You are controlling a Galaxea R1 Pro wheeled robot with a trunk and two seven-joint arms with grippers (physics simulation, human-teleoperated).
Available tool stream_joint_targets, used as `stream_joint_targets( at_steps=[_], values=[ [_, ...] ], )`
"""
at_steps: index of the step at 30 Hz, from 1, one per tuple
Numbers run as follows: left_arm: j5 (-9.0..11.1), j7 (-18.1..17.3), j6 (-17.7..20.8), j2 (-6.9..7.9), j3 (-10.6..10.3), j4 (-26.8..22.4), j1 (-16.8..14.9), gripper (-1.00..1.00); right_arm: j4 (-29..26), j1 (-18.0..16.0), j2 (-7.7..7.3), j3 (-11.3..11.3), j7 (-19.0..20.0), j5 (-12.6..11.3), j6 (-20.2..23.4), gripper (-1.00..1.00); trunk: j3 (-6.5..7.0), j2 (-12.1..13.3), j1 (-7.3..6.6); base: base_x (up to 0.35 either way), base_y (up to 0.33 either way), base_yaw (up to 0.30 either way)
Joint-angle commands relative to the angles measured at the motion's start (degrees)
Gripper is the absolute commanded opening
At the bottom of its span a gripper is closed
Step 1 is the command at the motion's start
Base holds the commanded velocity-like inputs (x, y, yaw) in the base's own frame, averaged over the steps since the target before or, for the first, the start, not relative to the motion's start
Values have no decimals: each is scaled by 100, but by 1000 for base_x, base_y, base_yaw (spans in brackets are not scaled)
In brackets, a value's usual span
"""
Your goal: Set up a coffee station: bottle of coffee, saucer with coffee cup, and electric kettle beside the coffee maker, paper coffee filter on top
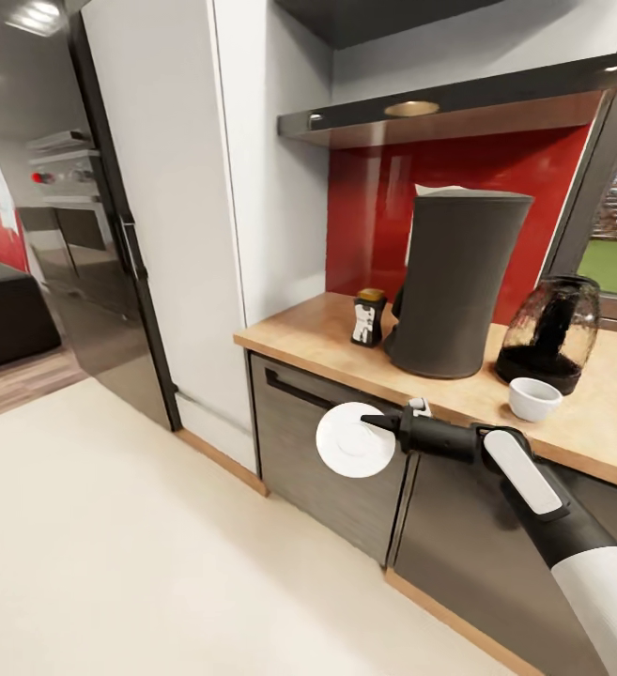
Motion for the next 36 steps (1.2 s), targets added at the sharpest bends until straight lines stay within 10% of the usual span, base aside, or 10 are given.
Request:
stream_joint_targets(
  at_steps=[1, 36],
  values=[
    [36, -6, -35, 1, -48, 0, -2, 100, 3, -6, -4, 7, 59, 34, 5, -100, -6, -3, 0, 0, 281, -15],
    [36, -8, -35, 1, -48, 0, -2, 100, 6, -6, -5, 7, 64, 34, 5, -100, -6, -3, 0, 0, 55, -235]
  ],
)
